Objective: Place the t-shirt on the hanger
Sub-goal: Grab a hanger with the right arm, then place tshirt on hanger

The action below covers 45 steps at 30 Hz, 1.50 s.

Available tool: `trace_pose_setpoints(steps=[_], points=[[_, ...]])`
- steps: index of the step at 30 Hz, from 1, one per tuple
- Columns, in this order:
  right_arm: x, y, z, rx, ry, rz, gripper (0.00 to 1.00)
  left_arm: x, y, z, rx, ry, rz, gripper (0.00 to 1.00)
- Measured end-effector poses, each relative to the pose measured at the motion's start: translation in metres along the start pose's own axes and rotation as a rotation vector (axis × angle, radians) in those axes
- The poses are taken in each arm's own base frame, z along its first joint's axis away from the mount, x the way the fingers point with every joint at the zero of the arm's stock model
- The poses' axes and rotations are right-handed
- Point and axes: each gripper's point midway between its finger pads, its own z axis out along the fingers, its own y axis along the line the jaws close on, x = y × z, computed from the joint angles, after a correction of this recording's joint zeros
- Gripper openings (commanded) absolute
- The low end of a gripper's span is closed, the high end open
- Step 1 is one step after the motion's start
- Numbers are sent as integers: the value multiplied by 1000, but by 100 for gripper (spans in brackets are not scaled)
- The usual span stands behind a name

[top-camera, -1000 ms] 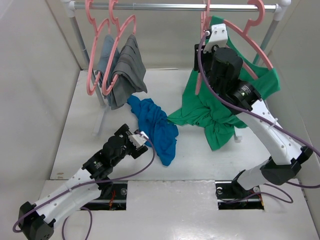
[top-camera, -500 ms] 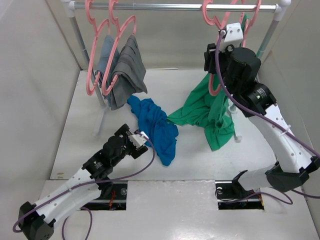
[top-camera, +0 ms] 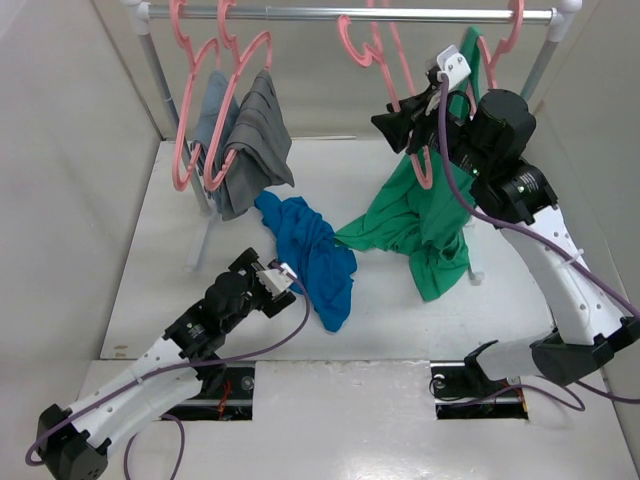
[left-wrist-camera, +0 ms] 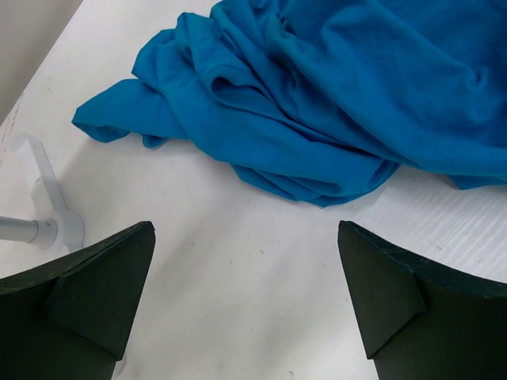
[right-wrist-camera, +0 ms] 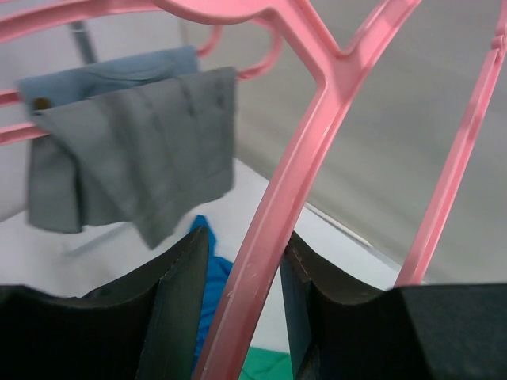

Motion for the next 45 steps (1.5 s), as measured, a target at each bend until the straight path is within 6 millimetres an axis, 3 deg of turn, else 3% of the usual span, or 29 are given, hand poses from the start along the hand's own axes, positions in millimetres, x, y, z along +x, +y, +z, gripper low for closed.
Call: trace_pose_setpoints(steps=[7, 12, 17, 23, 28, 33, 39, 45], points=[[-5, 39, -4, -237, -45, 22, 0, -4, 0, -1, 4, -18, 17, 100], [16, 64, -22, -382, -16, 51, 0, -22, 8, -7, -4, -78, 75, 100], [61, 86, -60, -479, 56, 97, 0, -87, 30, -23, -29, -268, 140, 100], [134, 104, -96, -532, 189, 175, 0, -180, 51, -46, -19, -506, 190, 100], [194, 117, -115, -585, 317, 239, 0, -220, 50, -29, 45, -553, 220, 100], [214, 128, -129, -652, 372, 252, 0, -213, 32, 5, 130, -507, 276, 100], [201, 138, -142, -726, 327, 225, 0, -198, 9, 30, 233, -464, 321, 100], [205, 145, -147, -758, 327, 220, 0, -196, 4, 51, 243, -460, 345, 100]])
